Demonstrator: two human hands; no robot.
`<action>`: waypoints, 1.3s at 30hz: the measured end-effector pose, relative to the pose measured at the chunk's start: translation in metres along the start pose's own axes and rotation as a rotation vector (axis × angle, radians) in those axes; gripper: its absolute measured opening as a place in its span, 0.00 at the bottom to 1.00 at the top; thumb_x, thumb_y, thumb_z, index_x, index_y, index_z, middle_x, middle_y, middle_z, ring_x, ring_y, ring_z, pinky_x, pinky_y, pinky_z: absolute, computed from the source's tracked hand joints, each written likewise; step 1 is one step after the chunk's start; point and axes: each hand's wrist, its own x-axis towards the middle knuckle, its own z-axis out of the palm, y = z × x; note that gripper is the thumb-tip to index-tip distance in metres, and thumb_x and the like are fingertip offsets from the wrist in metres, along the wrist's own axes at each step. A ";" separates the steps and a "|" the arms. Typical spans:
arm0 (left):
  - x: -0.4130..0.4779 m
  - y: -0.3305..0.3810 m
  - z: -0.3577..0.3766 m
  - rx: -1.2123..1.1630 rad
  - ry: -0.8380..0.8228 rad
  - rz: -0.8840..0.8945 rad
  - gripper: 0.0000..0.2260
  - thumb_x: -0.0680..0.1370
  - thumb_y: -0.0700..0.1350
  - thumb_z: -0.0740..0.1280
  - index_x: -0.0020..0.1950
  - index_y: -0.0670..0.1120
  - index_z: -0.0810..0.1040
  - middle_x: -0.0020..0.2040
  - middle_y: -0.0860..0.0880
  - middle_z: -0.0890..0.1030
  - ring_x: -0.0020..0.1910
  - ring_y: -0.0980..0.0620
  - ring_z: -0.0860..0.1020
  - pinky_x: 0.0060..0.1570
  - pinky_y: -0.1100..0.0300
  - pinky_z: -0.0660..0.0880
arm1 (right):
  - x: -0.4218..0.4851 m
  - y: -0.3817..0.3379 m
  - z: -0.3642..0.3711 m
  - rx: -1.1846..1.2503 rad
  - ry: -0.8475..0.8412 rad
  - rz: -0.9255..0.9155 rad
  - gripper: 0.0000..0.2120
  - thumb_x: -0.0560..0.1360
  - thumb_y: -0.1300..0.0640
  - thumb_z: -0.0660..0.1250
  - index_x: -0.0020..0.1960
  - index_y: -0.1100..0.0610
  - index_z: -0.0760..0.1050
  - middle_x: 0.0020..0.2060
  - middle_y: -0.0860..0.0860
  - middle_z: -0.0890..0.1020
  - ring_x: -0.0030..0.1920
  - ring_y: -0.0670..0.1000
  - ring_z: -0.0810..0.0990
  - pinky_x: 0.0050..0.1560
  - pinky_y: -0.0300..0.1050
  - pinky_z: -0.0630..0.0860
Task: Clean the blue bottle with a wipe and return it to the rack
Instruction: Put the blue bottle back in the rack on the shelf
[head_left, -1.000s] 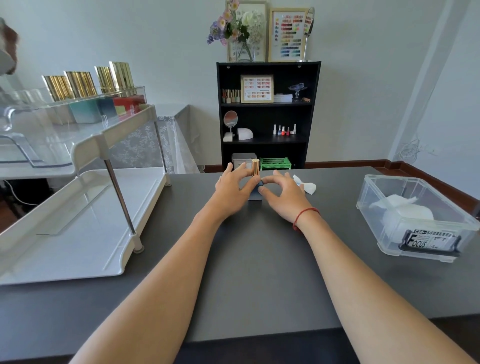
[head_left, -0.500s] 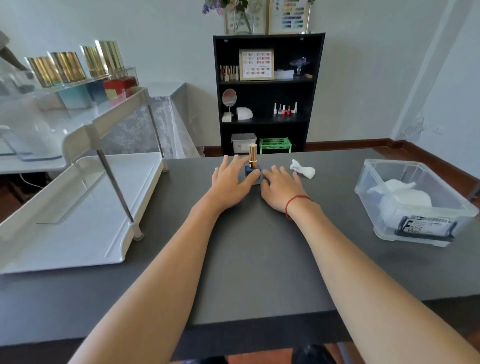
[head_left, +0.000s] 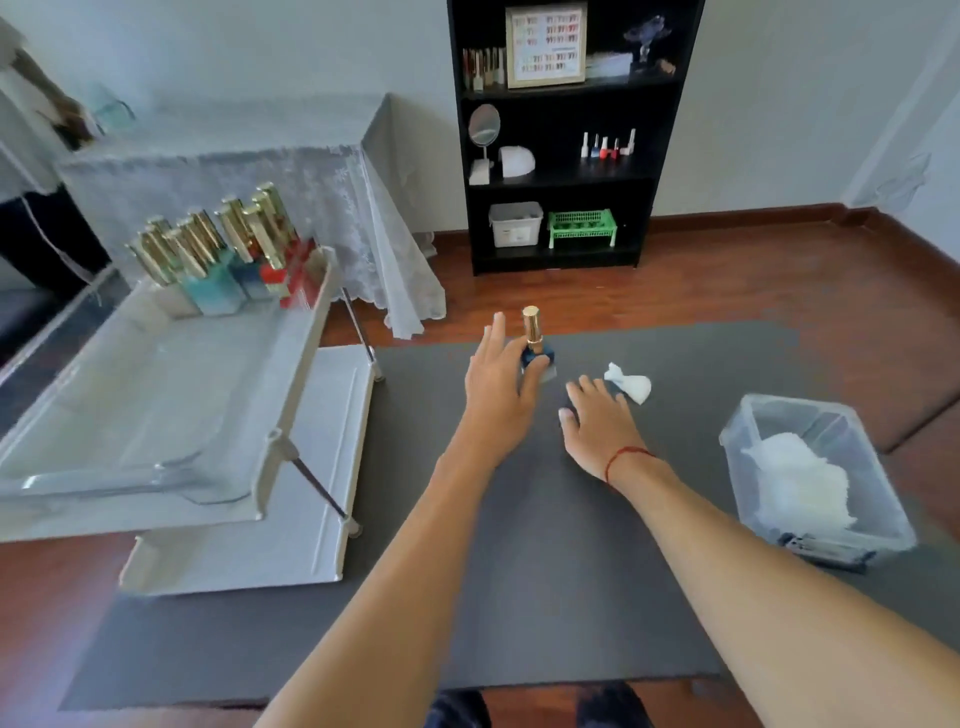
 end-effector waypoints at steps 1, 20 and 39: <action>0.004 0.017 -0.014 -0.016 0.029 -0.015 0.13 0.80 0.53 0.56 0.53 0.47 0.74 0.68 0.32 0.66 0.69 0.34 0.64 0.65 0.40 0.66 | -0.005 -0.003 -0.017 0.020 -0.005 0.040 0.17 0.80 0.55 0.50 0.66 0.59 0.64 0.68 0.55 0.67 0.72 0.57 0.59 0.71 0.57 0.55; -0.070 -0.001 -0.276 0.200 0.291 -0.319 0.16 0.81 0.50 0.58 0.68 0.51 0.71 0.79 0.47 0.50 0.77 0.44 0.42 0.74 0.45 0.45 | -0.022 -0.259 -0.130 0.115 -0.116 -0.217 0.24 0.80 0.47 0.46 0.73 0.56 0.59 0.72 0.54 0.65 0.73 0.54 0.60 0.74 0.62 0.51; -0.052 -0.057 -0.266 0.326 0.074 -0.299 0.18 0.80 0.57 0.57 0.70 0.59 0.68 0.77 0.46 0.36 0.71 0.47 0.27 0.70 0.46 0.30 | -0.009 -0.294 -0.090 0.180 -0.099 -0.101 0.27 0.81 0.51 0.47 0.77 0.55 0.43 0.77 0.51 0.53 0.77 0.52 0.52 0.74 0.59 0.41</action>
